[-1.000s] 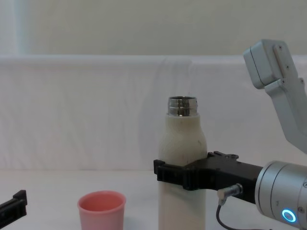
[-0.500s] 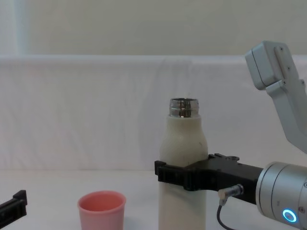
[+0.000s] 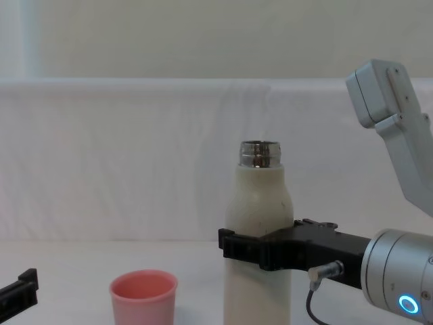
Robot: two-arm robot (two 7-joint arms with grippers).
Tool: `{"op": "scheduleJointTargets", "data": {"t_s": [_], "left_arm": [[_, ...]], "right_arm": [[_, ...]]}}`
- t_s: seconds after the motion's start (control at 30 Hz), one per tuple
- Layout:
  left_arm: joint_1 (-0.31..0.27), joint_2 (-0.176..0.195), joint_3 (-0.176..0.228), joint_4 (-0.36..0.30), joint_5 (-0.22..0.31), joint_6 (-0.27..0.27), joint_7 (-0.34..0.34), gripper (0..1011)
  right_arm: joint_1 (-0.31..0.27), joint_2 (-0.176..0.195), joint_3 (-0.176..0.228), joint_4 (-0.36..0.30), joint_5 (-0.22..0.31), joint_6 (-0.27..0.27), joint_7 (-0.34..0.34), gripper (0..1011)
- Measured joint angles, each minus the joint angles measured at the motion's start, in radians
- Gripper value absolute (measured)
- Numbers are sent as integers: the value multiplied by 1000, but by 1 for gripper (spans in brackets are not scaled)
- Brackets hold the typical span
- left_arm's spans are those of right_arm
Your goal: Grasp the thermos with one hand and pour water into the cup lid.
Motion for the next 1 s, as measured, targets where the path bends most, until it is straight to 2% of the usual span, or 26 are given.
{"op": "scheduleJointTargets", "data": {"t_s": [0.3, 0.43, 1.0], "left_arm": [[0, 0, 0, 0, 0, 0, 0, 1001], [0, 0, 0, 0, 0, 0, 0, 1001], [0, 0, 0, 0, 0, 0, 0, 1001]], "right_arm": [[0, 0, 0, 0, -1, 0, 0, 960], [0, -1, 0, 0, -1, 0, 0, 1001], [-1, -1, 0, 0, -2, 0, 0, 1000]]}}
